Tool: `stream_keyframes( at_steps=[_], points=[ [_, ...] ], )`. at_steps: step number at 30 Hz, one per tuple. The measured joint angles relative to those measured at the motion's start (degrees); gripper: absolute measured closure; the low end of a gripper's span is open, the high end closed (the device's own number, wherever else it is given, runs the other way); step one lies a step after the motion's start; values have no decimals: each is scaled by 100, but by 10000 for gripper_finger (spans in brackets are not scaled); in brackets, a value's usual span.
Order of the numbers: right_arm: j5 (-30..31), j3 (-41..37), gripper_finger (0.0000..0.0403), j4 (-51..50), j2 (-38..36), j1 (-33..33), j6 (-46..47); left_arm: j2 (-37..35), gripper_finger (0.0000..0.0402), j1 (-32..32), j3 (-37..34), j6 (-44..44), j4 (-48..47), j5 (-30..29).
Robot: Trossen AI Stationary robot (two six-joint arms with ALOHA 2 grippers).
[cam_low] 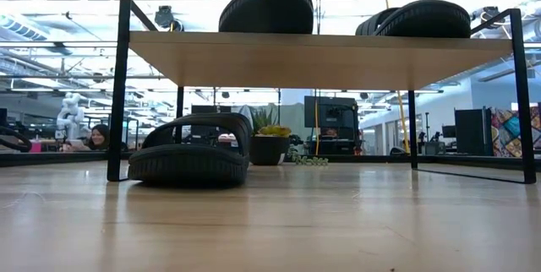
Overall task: Pick and place slides into the shelf
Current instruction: Put the black sandal under the shelf
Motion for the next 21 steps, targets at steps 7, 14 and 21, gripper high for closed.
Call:
stream_keyframes(
  at_steps=[7, 14, 21],
  points=[
    [-64, 1, 238, 266, 0, -53, 22, 2, 401, 1, -4, 87, 103, -31],
    [-528, 1, 238, 308, 0, -76, -25, 2, 401, 4, -6, 205, 225, -89],
    [-805, 109, 238, 223, -2, -124, 17, 2, 401, 18, -6, 250, 256, -163]
  ],
)
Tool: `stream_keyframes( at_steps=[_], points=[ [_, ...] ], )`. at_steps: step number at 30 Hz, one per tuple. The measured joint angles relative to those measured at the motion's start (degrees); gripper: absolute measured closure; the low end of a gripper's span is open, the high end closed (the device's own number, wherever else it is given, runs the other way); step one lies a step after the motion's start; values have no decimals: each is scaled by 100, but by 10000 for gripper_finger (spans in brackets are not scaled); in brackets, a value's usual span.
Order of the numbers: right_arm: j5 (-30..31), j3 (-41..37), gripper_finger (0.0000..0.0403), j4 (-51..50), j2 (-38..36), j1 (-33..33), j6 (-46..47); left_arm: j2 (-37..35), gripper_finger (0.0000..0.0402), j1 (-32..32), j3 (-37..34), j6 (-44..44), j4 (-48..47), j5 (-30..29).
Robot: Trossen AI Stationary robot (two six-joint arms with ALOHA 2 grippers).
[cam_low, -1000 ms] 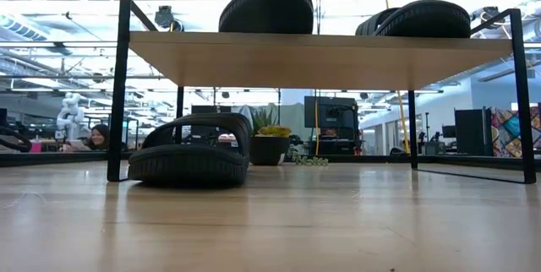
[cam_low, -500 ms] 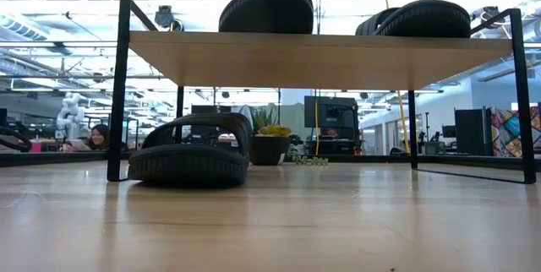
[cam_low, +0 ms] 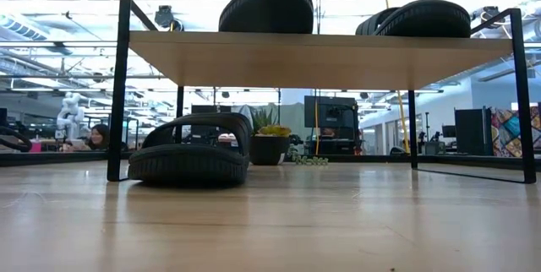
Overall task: Pick and place slides into the shelf
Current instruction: Put the black sandal under the shelf
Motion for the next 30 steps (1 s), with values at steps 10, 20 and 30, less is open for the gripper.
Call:
stream_keyframes(
  at_steps=[10, 20, 30],
  points=[
    [-398, 70, 287, -236, 1, -178, 616, 0, 401, 3, 0, -46, -35, 7],
    [-254, 80, 395, -266, 0, -180, 795, -1, 401, 9, 0, -268, -143, 113],
    [1023, 114, 401, -826, -91, -19, 739, -161, 319, -169, 0, -405, -732, -976]
  ],
)
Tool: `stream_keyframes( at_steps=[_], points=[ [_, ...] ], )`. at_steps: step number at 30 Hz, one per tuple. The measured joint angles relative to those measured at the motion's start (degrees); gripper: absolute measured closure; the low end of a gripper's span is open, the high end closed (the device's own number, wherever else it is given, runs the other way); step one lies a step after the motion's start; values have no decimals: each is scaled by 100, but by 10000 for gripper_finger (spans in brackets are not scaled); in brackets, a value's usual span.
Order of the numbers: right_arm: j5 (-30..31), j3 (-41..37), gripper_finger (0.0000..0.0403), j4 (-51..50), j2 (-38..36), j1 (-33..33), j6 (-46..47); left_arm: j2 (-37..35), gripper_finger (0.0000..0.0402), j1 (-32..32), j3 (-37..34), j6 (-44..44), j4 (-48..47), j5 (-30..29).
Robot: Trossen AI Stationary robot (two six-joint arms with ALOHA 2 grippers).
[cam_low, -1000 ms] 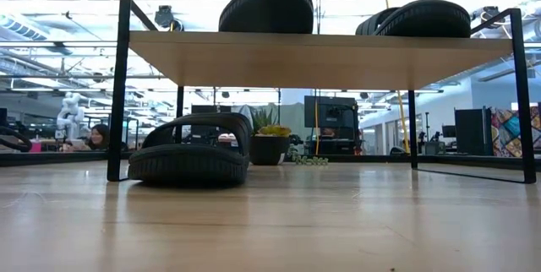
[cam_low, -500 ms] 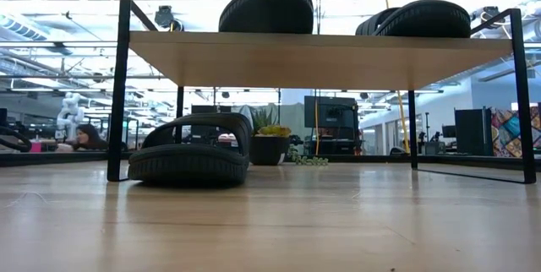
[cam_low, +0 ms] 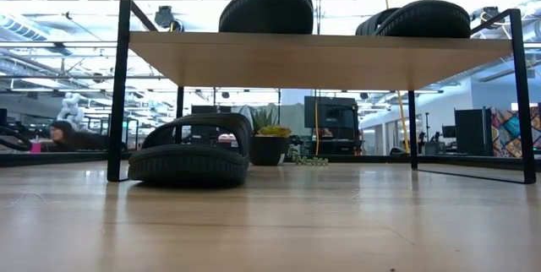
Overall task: Pick and place slides into the shelf
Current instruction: Put the black sandal under the shelf
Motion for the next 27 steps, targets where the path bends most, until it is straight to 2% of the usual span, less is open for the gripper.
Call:
stream_keyframes(
  at_steps=[6, 9, 12, 22, 27],
  points=[
    [270, 2, 402, -290, -136, 47, 115, -116, 246, -184, 2, 67, -57, -841],
    [471, -2, 402, -367, -128, 54, 90, -129, 217, -309, 2, 55, -204, -1471],
    [488, -4, 402, -448, -128, 68, 187, -136, 195, -436, 2, 85, -240, -1724],
    [514, -37, 402, -753, -104, 195, 485, -167, 153, -1024, 24, 14, -271, -1965],
    [781, 8, 402, -780, -104, 426, 312, -309, 147, -1402, 22, -224, -491, -2644]
  ],
)
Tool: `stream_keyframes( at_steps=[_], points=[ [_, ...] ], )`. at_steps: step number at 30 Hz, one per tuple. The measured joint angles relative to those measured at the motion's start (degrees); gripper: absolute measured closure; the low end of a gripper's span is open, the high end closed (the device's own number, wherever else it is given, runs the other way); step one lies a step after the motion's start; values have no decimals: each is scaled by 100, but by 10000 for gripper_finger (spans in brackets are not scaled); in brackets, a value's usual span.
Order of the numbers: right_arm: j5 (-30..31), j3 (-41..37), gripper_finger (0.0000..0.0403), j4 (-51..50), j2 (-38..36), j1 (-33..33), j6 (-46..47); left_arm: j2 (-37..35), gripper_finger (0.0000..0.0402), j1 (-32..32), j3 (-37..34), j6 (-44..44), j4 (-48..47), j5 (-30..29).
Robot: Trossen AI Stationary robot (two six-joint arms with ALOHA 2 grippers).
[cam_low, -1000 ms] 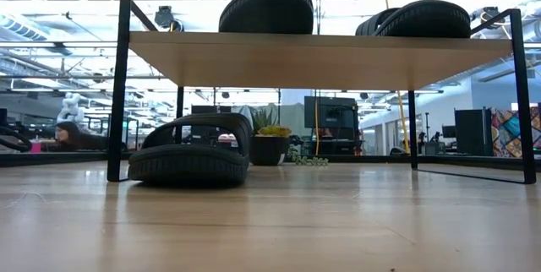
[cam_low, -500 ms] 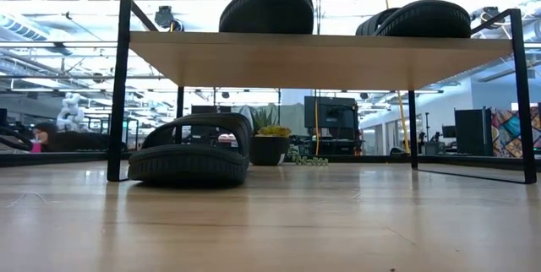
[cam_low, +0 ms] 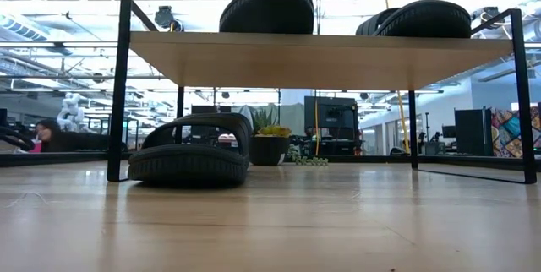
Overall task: Pick and place slides into the shelf
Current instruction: Put the black sandal under the shelf
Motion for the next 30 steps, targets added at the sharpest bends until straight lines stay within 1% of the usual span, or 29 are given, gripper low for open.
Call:
stream_keyframes(
  at_steps=[3, 6, 8, 10, 13, 17, 20, 24, 26, 28, 30],
  points=[
    [204, 144, 403, -75, -2, 184, -101, -263, 151, -246, -2, -594, -544, -551],
    [726, 362, 403, -426, -2, 412, -159, -533, 156, -435, -3, -1453, -1237, -676],
    [1153, 581, 403, -976, -9, 564, -38, -654, 163, -554, -7, -2135, -1712, -707],
    [1654, 827, 403, -1727, -9, 689, 281, -674, 176, -665, -7, -2707, -2118, -875],
    [2035, 1234, 403, -2934, -9, 820, 1153, -656, 215, -875, -81, -3302, -2623, -1199],
    [2285, 1687, 403, -4430, -13, 971, 2468, -666, 281, -992, -445, -3622, -2659, -1289],
    [2278, 2006, 403, -5566, -13, 1040, 3508, -672, 326, -1088, -703, -3752, -2616, -1314],
    [2316, 2404, 403, -6541, -13, 1169, 4494, -672, 384, -1140, -1021, -3912, -2542, -1429],
    [2309, 2587, 403, -7047, -15, 1244, 4910, -673, 396, -1146, -1108, -3985, -2531, -1440],
    [2238, 2767, 403, -7683, -15, 1286, 5467, -673, 389, -1155, -1184, -4040, -2529, -1438],
    [1886, 2863, 403, -8371, -33, 1262, 6179, -673, 379, -1145, -1242, -4099, -2525, -1438]
  ],
)
